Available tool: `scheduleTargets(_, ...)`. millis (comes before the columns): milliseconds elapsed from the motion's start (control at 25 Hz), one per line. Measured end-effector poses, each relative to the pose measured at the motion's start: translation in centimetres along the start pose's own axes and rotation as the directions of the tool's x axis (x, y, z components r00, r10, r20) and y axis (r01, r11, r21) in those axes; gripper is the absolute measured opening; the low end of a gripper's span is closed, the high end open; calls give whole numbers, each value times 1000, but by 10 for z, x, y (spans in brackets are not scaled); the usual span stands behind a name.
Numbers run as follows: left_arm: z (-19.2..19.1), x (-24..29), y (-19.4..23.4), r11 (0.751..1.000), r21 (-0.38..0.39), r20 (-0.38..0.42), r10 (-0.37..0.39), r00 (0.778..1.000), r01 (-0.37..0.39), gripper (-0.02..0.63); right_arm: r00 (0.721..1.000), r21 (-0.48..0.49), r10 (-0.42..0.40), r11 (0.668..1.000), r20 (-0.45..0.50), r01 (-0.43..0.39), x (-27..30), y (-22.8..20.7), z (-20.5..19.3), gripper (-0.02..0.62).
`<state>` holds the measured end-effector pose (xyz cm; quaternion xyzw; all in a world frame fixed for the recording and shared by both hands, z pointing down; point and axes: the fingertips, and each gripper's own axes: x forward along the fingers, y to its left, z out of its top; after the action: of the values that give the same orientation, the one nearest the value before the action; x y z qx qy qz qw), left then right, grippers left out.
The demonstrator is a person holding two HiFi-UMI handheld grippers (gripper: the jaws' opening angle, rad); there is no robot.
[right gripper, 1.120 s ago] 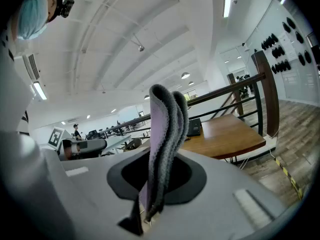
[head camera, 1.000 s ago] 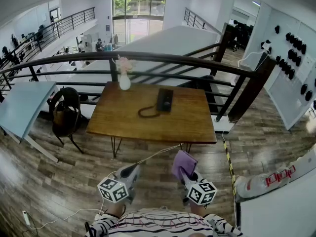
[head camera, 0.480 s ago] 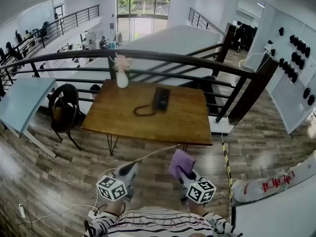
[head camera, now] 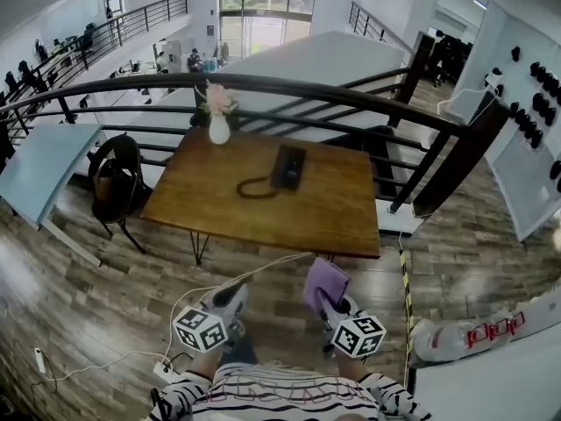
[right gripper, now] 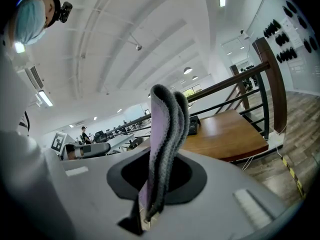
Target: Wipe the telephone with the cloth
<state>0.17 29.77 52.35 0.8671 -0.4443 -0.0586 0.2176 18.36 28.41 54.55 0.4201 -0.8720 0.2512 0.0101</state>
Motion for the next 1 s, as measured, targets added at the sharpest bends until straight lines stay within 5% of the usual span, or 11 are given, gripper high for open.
scheduleTargets(1000, 127, 110, 201, 986, 14, -82, -166, 983, 168, 2, 983, 45, -158, 987, 91, 154, 227, -9, 91, 52)
